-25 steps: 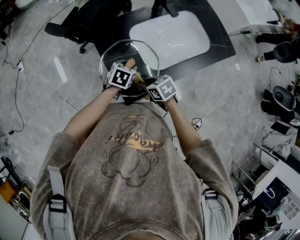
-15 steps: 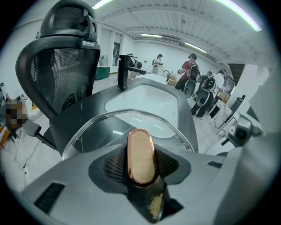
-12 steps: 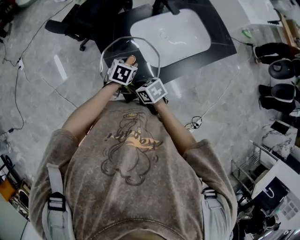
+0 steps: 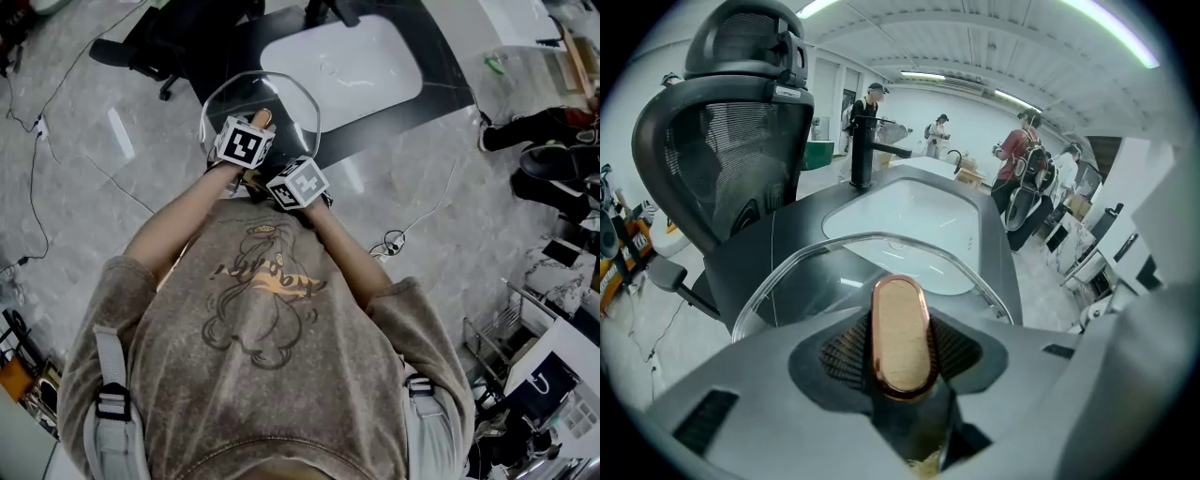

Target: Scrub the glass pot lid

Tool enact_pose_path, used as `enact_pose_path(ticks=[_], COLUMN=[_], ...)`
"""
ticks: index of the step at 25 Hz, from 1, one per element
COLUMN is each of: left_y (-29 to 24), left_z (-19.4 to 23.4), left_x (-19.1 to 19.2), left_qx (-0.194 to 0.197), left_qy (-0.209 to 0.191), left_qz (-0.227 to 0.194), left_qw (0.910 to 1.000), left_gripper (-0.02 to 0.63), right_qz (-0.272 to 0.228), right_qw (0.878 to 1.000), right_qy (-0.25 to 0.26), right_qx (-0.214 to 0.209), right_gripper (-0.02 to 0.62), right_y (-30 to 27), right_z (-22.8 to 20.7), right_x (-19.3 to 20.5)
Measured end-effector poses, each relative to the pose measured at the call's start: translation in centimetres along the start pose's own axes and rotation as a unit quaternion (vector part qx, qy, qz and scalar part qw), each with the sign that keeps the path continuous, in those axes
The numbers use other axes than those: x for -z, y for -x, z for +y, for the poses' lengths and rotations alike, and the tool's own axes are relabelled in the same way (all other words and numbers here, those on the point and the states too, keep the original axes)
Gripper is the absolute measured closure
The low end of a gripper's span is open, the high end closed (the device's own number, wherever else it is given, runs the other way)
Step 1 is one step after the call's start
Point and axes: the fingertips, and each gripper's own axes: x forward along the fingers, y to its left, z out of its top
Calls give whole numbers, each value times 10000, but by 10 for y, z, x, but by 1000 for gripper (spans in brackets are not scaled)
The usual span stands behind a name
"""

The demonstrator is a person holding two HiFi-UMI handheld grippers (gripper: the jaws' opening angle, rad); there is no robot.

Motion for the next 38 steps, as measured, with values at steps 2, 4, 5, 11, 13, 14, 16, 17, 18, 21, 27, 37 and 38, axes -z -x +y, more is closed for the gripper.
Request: enact_pose_path(ticks=[2, 4, 5, 11, 13, 14, 16, 17, 18, 21, 27, 37, 38], left_y=[-1, -2, -2, 0, 1, 1, 0, 0, 0, -1, 1, 3, 2], left_z=[0, 0, 0, -1, -1, 0, 0, -1, -1, 0, 0, 0, 0], left_x=[0, 0, -1, -1, 0, 0, -1, -2, -2, -1, -4, -5, -5], left_qx=[26, 49, 56, 9, 2, -10, -3, 6, 23, 24, -16, -54, -52], left_qy=[20, 31, 33, 21, 28, 28, 22, 23, 34, 45, 13, 38, 49], left_qz=[-1, -21, -36, -60, -15, -1, -35, -59, -69, -62, -144, -184, -182], left_qw=[10000, 10000, 10000, 10000, 10000, 10000, 10000, 10000, 10000, 10000, 9999, 9998, 9998], left_gripper=[422, 422, 422, 422, 422, 422, 422, 422, 422, 422, 422, 422, 422], right_qz=[38, 42, 32, -66, -68, -70, -69, -52, -29, 28, 123, 313, 326], right_qw=[10000, 10000, 10000, 9995, 9993, 9992, 9992, 9991, 9991, 9988, 9981, 9959, 9957], right_qy=[14, 8, -11, -307, -373, -389, -405, -414, -423, -457, -501, -425, -430], right_qx=[-6, -15, -31, -85, -48, -46, -31, -8, 26, 153, 344, 739, 758], right_gripper=[538, 538, 538, 538, 538, 538, 538, 538, 538, 538, 538, 537, 537], right_y=[0, 1, 2, 23, 31, 34, 40, 44, 48, 59, 84, 106, 107], right_z=[-1, -2, -3, -17, -25, -29, -37, -41, -46, -62, -95, -148, -154], right_x=[3, 6, 7, 20, 23, 24, 26, 27, 28, 30, 26, -3, -7])
